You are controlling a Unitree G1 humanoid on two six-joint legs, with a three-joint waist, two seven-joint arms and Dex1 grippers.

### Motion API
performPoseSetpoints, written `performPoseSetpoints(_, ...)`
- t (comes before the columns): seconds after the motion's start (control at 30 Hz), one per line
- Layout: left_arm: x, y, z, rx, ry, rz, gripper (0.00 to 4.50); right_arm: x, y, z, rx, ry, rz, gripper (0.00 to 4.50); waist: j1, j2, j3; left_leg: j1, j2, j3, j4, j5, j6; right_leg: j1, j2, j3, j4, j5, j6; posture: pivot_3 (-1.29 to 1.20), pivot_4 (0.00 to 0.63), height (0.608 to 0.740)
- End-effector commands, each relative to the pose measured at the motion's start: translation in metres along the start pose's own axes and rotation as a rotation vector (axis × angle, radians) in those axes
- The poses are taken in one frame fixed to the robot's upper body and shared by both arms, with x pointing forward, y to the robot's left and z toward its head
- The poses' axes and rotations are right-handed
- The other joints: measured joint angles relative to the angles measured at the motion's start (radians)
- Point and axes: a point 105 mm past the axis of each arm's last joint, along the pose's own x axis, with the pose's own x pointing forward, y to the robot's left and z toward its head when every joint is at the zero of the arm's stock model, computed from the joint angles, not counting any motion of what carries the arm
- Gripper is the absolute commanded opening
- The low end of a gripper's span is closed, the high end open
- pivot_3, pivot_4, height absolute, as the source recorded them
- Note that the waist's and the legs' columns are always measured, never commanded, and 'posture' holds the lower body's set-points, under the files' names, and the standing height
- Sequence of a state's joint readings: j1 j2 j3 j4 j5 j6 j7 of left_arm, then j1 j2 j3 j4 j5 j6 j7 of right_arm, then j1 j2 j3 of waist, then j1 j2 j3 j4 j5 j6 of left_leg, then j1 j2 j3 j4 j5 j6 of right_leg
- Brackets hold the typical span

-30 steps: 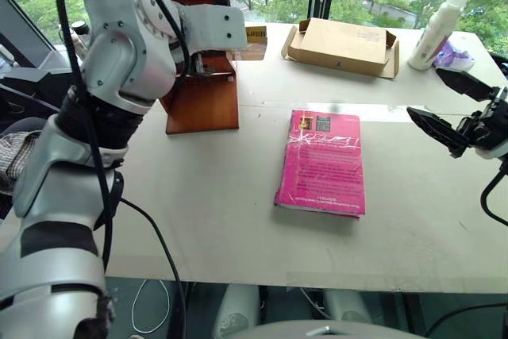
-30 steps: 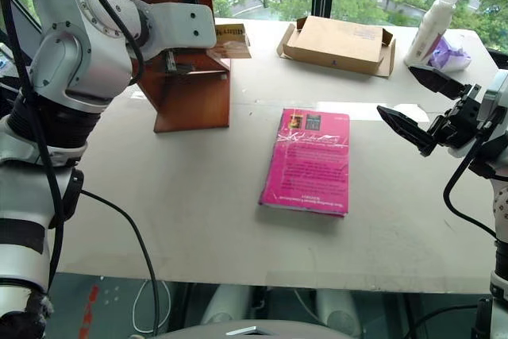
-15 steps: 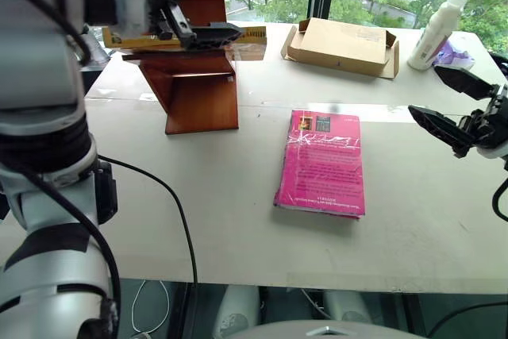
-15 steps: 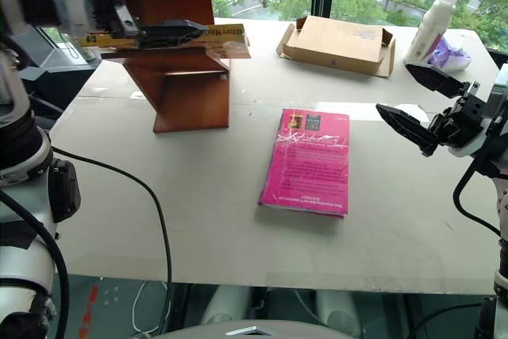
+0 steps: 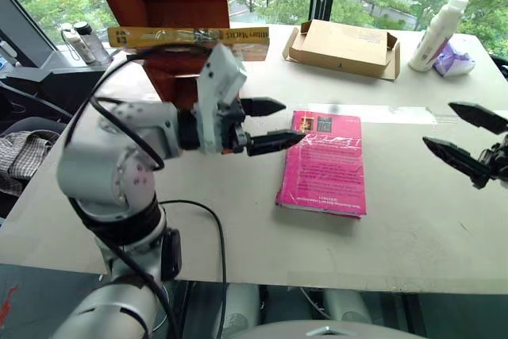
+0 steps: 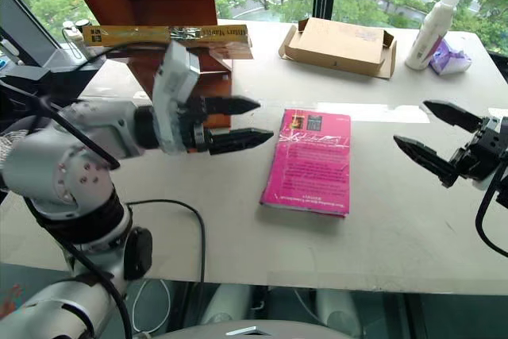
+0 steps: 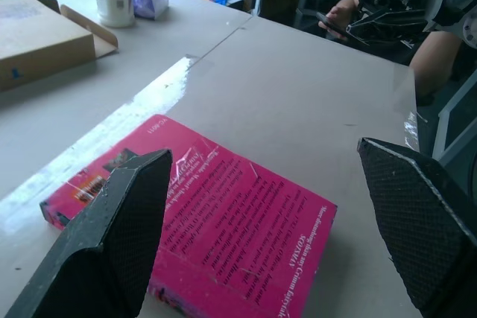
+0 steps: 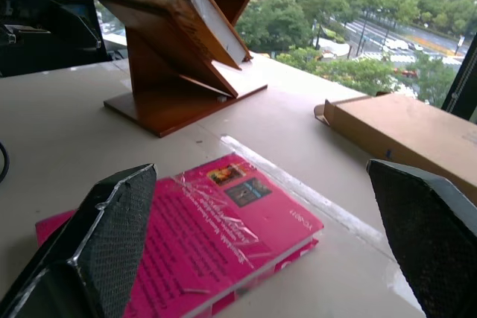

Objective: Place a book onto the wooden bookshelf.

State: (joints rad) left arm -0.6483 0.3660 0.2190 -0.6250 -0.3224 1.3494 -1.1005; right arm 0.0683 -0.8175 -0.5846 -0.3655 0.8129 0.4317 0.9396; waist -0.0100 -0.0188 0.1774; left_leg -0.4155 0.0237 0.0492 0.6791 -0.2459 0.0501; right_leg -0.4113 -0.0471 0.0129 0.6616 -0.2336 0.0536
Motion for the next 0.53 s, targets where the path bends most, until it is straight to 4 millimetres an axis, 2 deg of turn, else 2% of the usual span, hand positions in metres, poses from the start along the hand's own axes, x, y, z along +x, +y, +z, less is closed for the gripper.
performPoseSetpoints(0.03,0.001,0.005,-0.026,0.064,0.000,0.060,4.10,-0.025,-0.004,-0.013,-0.058,0.143,-0.079,4.50,0.003,0.000,-0.001,0.000,0.000,0.000,0.000,0.000,0.000,0.000,0.000,0.000,0.000,0.000,0.000,0.00,0.150,0.740)
performPoseSetpoints(0.17,-0.015,0.024,-0.062,-0.014,-0.026,0.171,4.10,-0.056,-0.009,-0.042,-0.050,0.300,-0.160,4.50,0.008,0.000,-0.001,0.001,0.000,0.000,0.000,0.000,0.000,0.001,-0.001,0.000,0.000,-0.002,-0.004,0.00,0.150,0.740)
performPoseSetpoints(0.23,-0.025,0.028,-0.073,-0.054,-0.030,0.204,4.10,-0.067,-0.012,-0.049,-0.051,0.337,-0.189,4.50,0.005,0.000,-0.001,0.001,0.000,0.001,0.000,0.000,0.000,0.001,-0.001,0.000,0.000,-0.002,-0.004,0.00,0.150,0.740)
performPoseSetpoints(0.37,-0.061,0.028,-0.115,-0.078,0.093,0.260,4.10,-0.090,-0.012,-0.056,-0.042,0.408,-0.213,4.50,-0.002,0.002,-0.002,0.002,0.001,0.001,-0.002,0.000,0.000,0.000,-0.001,0.001,0.000,-0.003,-0.005,0.00,0.150,0.740)
performPoseSetpoints(0.43,-0.070,0.029,-0.123,-0.076,0.112,0.282,4.10,-0.094,-0.013,-0.057,-0.050,0.421,-0.224,4.50,0.000,0.001,-0.002,0.002,0.001,0.001,-0.003,0.000,0.000,0.000,-0.002,0.000,-0.001,-0.003,-0.005,0.00,0.150,0.740)
performPoseSetpoints(0.53,-0.072,0.028,-0.127,-0.081,0.113,0.286,4.10,-0.093,-0.014,-0.057,-0.049,0.420,-0.219,4.50,0.005,0.001,-0.002,0.001,0.000,0.001,-0.003,0.000,0.000,0.000,-0.007,0.000,-0.002,-0.003,-0.005,0.00,0.150,0.740)
